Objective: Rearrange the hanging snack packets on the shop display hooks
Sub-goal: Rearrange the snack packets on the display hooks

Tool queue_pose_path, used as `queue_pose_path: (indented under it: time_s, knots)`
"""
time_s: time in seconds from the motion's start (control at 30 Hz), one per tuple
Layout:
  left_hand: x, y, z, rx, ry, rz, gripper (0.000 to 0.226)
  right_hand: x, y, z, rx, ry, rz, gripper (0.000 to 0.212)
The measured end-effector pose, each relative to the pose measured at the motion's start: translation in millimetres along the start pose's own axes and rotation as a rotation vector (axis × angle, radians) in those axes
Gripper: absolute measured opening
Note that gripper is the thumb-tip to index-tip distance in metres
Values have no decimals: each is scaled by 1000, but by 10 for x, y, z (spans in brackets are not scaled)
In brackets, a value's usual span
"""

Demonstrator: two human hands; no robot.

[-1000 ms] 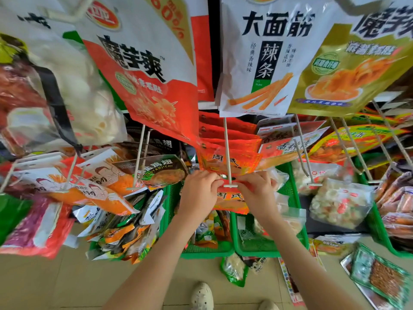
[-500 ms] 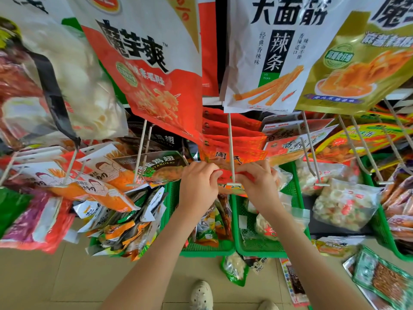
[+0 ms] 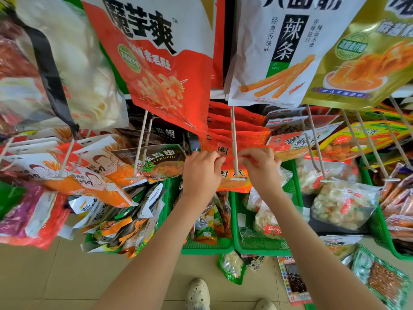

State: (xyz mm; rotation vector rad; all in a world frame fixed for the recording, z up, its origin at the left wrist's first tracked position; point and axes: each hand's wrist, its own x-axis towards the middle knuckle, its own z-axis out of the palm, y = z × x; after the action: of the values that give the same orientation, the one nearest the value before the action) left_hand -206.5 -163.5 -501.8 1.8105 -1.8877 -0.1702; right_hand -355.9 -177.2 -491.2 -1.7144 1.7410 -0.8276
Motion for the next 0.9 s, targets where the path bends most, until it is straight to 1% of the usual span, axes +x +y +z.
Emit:
queue_pose_path:
  time_s: [0.17, 0.27, 0.37, 0.4, 0.47, 0.57, 0.67, 0.73, 0.8, 0.9]
  knots:
    - [250, 56, 71, 69, 33, -76, 15, 290, -14, 116, -111, 87, -12, 12]
    - [373, 64, 125, 90, -10, -125, 18, 378, -9, 173, -137, 170, -51, 11]
    - [386, 64, 138, 79, -27, -131, 16, 363, -27, 186, -161, 230, -66, 9]
    - [350, 65, 120, 73, -27, -128, 18, 331, -30, 178, -167, 238, -59, 8]
    - [221, 67, 55, 53, -37, -104, 26, 228, -59, 133, -159, 236, -32, 14]
    - [-23, 85, -138, 0, -57, -61, 34, 15, -237, 37, -87, 229, -4, 27]
    - [-269, 83, -370, -63, -52, -58, 30, -254, -498, -34, 21, 237, -124, 28]
    - [-399, 95, -575, -129, -71, -89, 23, -430, -677, -91, 99, 199, -179, 28]
    - [-451, 128, -834, -174, -73, -113, 22, -565, -885, -173, 172, 134, -162, 29]
    - [-386, 232, -1340, -178, -2, -75, 22, -660, -1296, -360, 279, 75, -167, 34]
